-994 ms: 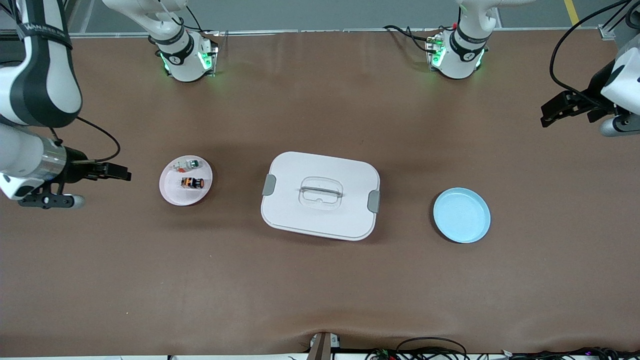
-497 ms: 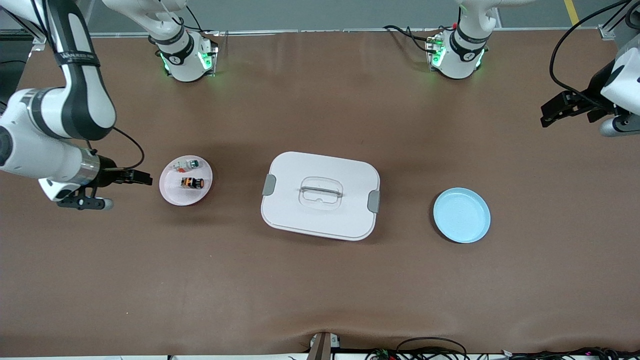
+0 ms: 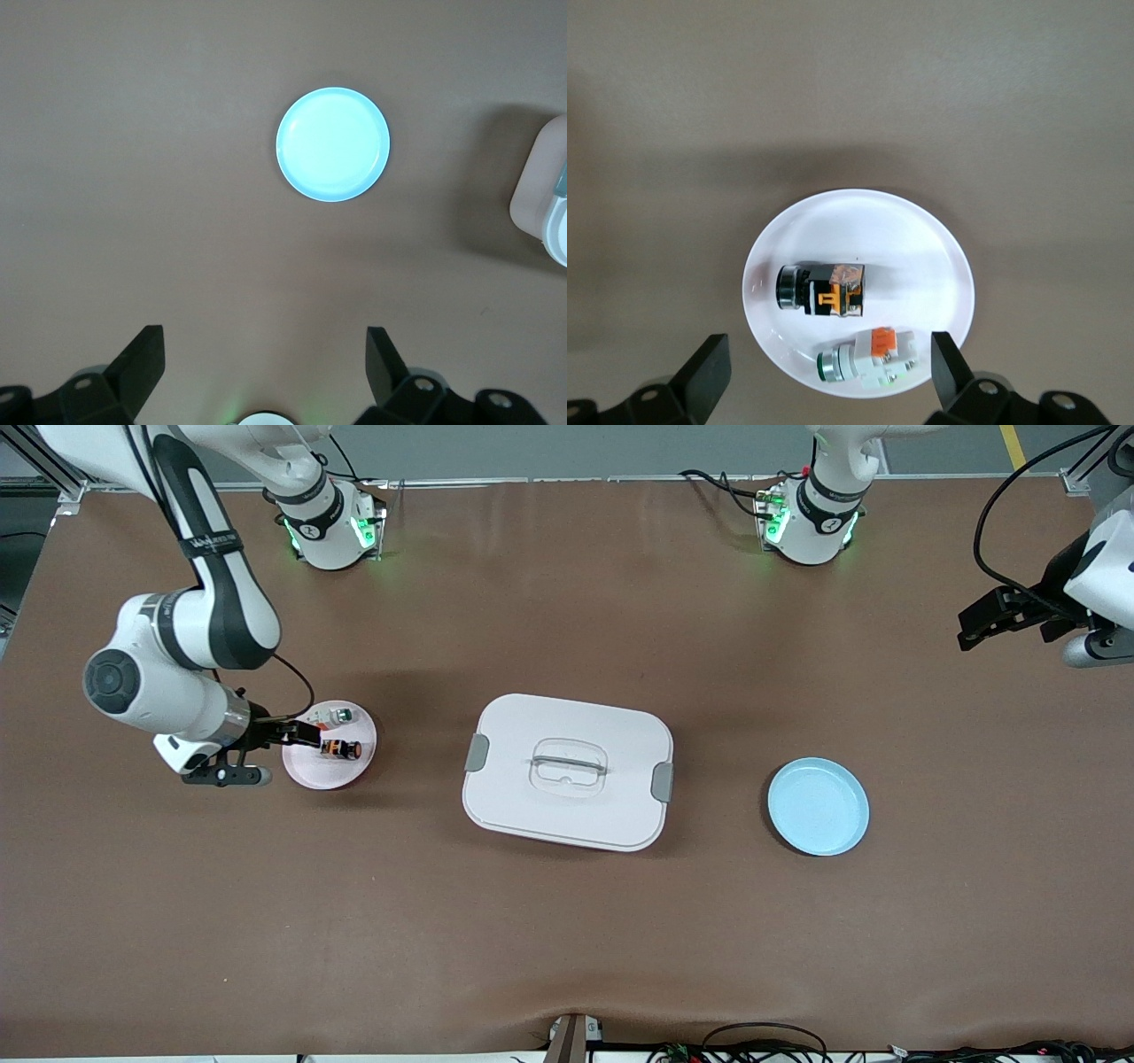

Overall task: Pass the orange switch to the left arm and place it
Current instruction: 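Reach the right gripper down to the switch in the white dish, then close the right gripper on the black-orange switch and lift it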

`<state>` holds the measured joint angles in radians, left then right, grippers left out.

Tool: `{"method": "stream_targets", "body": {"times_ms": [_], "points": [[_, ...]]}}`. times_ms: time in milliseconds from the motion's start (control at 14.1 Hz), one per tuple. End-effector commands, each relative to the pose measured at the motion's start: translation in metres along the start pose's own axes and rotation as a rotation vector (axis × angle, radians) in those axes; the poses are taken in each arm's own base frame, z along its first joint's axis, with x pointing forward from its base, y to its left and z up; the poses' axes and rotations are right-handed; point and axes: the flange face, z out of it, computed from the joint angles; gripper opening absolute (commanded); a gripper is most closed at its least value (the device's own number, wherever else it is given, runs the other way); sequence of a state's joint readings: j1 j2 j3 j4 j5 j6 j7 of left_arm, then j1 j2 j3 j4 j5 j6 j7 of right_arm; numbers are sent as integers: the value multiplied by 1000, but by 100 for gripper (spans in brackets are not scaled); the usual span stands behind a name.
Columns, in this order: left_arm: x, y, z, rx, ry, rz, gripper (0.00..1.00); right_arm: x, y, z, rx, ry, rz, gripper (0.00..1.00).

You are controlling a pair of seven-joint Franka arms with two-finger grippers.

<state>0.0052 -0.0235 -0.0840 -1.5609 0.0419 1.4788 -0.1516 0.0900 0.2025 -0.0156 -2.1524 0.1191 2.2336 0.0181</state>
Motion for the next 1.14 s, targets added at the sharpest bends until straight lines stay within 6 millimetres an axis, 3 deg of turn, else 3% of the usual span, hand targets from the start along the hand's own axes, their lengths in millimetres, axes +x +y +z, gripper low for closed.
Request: {"method": "stream_targets", "body": {"times_ms": [0,284,497,710,1065], "points": [[-1,-2,-1,-11,0,22,100,-12,-9,9,7,40,4,100],[-1,-1,-2,-11,2,23,100,-8,-14,15,12,74,4,100],[-1,-1,-2,-12,2,21,100,-4,-17,32,16,81,9,100],[-1,-2,-2,-12,1,20,100,-5,-20,64,8,113,6,100],[-1,-2,-3,-12,3,20,100,-9,-16,82,2,92,11,100]]}}
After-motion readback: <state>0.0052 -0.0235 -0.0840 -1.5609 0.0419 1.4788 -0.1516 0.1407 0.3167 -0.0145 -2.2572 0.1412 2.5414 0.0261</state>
